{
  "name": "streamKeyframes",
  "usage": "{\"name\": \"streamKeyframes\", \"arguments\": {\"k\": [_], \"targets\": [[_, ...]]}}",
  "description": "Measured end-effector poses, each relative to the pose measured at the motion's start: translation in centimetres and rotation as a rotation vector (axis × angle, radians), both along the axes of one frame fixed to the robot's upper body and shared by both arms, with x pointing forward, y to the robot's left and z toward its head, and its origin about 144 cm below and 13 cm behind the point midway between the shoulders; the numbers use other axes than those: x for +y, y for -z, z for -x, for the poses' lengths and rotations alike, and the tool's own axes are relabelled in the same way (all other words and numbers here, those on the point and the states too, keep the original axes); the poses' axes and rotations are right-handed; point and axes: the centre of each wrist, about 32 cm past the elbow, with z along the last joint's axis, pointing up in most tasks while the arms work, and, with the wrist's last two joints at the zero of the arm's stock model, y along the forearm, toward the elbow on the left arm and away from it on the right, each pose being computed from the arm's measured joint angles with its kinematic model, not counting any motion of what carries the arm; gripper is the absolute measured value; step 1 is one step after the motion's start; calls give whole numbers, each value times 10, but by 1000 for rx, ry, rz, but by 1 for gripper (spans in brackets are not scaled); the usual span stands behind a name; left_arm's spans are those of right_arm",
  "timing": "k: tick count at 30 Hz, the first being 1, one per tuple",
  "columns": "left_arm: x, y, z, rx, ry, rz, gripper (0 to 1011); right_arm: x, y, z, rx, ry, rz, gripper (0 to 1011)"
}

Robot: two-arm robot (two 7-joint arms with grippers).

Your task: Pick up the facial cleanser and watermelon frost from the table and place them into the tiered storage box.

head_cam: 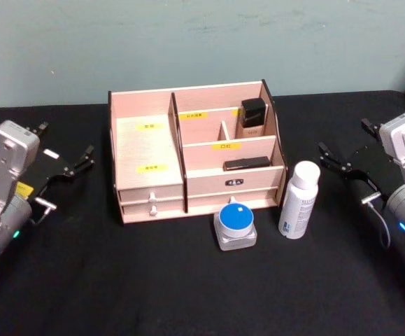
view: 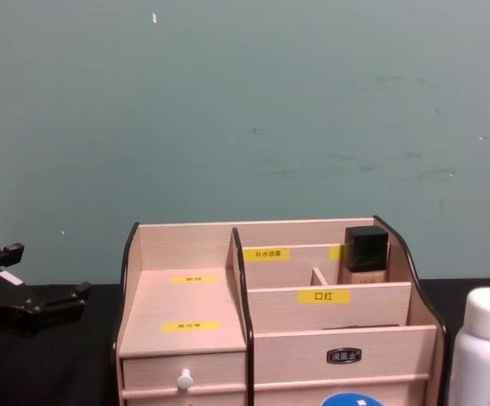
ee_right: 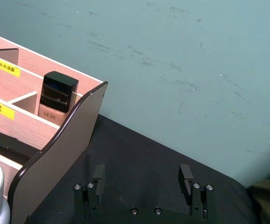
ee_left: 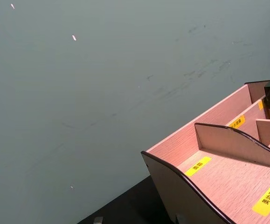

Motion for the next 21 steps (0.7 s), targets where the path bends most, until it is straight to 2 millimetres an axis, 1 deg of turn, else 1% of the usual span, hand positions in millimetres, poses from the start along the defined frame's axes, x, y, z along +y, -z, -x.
{"name": "streamKeyframes", "arguments": {"k": [21], "targets": [[0, 0, 0, 0, 0, 0, 1010, 0, 0, 0, 0, 0, 0, 1003]]}}
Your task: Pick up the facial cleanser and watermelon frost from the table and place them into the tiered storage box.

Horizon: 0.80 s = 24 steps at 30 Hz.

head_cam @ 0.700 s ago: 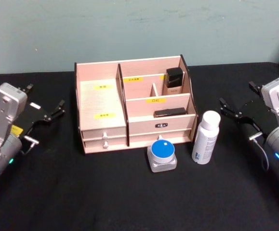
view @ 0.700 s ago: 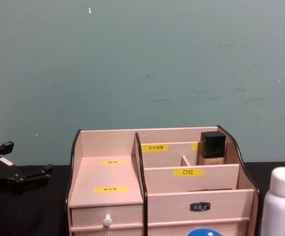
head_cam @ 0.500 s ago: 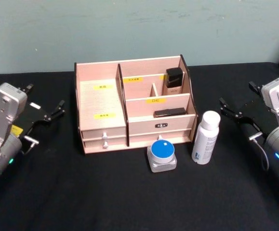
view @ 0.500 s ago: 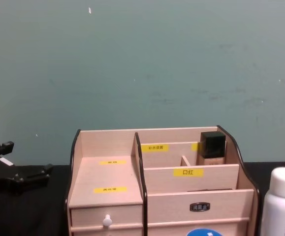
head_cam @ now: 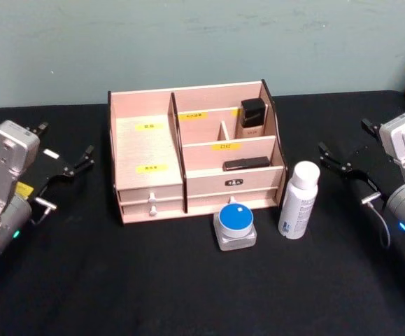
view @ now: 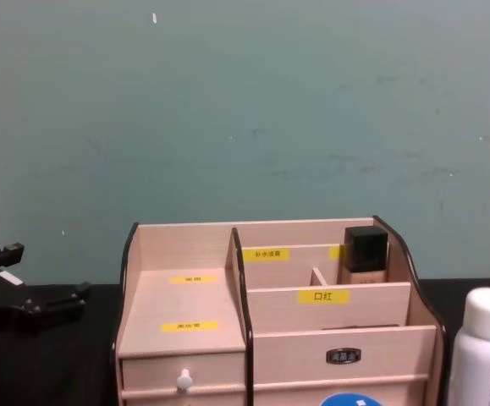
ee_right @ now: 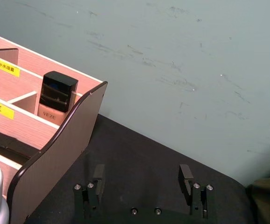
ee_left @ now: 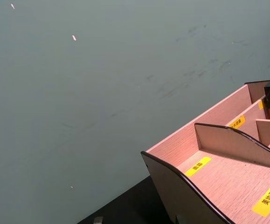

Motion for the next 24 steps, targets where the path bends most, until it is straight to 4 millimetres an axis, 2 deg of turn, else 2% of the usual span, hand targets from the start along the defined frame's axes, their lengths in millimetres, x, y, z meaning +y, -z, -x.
{"name": "streamKeyframes", "arguments": {"k": [24], "targets": [[0, 0, 0, 0, 0, 0, 1010, 0, 0, 0, 0, 0, 0, 1002]]}}
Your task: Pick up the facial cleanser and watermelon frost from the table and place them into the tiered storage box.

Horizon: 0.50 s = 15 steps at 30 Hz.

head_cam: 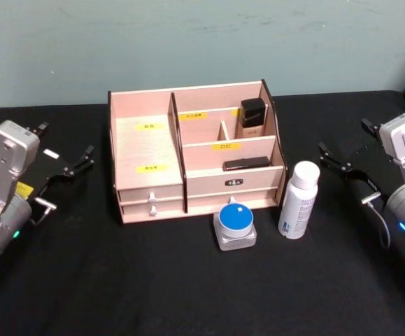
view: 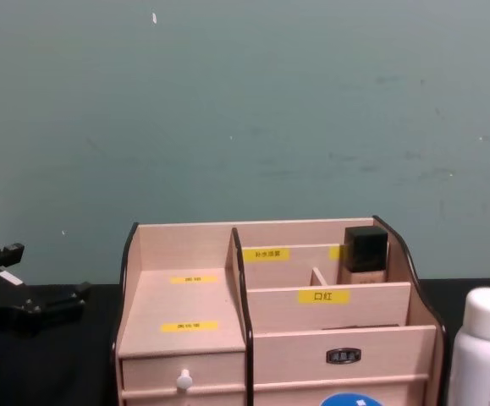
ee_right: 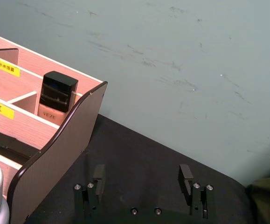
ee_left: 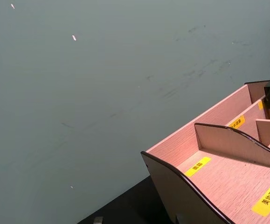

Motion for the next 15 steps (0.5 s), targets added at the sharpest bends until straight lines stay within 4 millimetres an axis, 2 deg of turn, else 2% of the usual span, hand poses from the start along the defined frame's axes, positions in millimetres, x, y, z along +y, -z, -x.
{"name": "streamKeyframes", "arguments": {"k": [15], "targets": [[0, 0, 0, 0, 0, 0, 1010, -6, -6, 4, -13, 11, -22, 1002]]}}
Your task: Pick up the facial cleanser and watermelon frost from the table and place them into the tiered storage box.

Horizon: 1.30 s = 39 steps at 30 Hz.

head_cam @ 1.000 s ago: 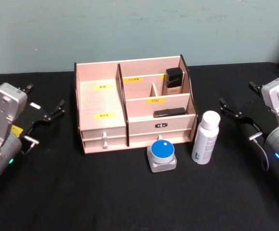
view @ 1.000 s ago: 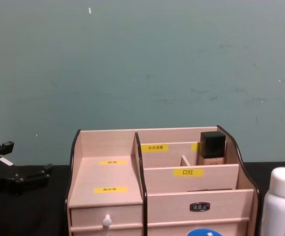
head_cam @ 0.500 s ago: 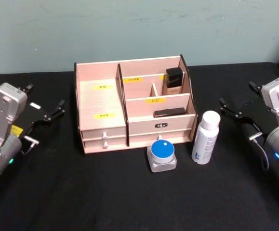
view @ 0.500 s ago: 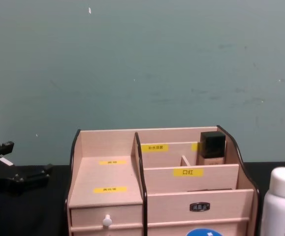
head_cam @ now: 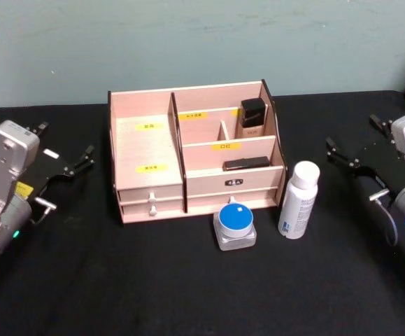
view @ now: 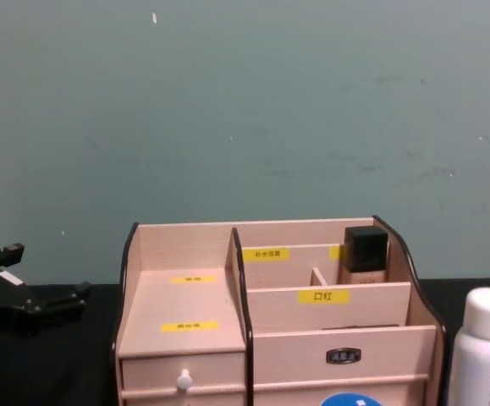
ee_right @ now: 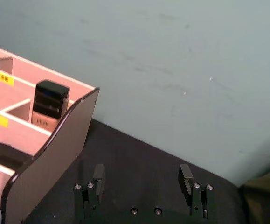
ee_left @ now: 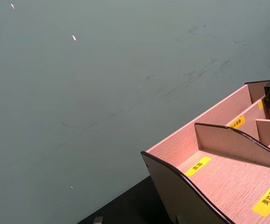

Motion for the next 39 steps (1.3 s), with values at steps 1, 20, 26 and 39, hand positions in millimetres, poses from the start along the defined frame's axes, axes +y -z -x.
{"name": "streamKeyframes", "arguments": {"k": [1, 20, 26, 39], "targets": [[0, 0, 0, 0, 0, 0, 1010, -1, -2, 1, -4, -1, -3, 1002], [0, 0, 0, 0, 0, 0, 1010, -13, -69, 54, -84, -189, -119, 1002], [0, 0, 0, 0, 0, 0, 1009, -16, -82, 74, -38, -265, -160, 1003], [0, 0, 0, 0, 0, 0, 1010, -12, -83, 102, 99, -371, -159, 1003]]}}
